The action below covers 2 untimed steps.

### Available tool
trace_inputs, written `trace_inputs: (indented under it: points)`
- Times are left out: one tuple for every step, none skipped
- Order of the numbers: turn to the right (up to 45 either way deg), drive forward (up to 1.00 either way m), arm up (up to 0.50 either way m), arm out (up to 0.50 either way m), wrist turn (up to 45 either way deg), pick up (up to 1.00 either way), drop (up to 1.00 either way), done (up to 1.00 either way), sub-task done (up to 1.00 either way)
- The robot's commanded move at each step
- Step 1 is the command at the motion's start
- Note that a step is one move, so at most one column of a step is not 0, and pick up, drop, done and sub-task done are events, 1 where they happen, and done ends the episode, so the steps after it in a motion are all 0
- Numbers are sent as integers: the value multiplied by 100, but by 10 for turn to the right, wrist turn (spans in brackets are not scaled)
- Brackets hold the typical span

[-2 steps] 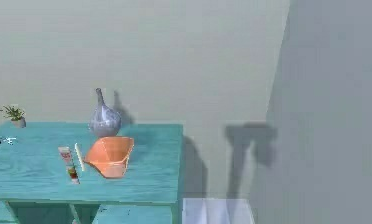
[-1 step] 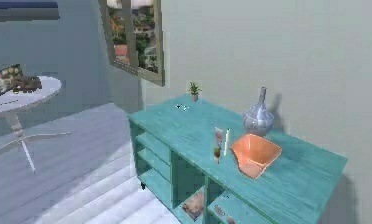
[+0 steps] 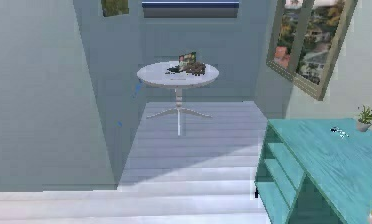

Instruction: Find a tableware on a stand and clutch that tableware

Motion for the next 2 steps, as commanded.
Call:
trace_inputs:
  points:
    - [0,10,0,0,0,0,0,0,0]
    - [-180,0,0,0,0,0,0,0,0]
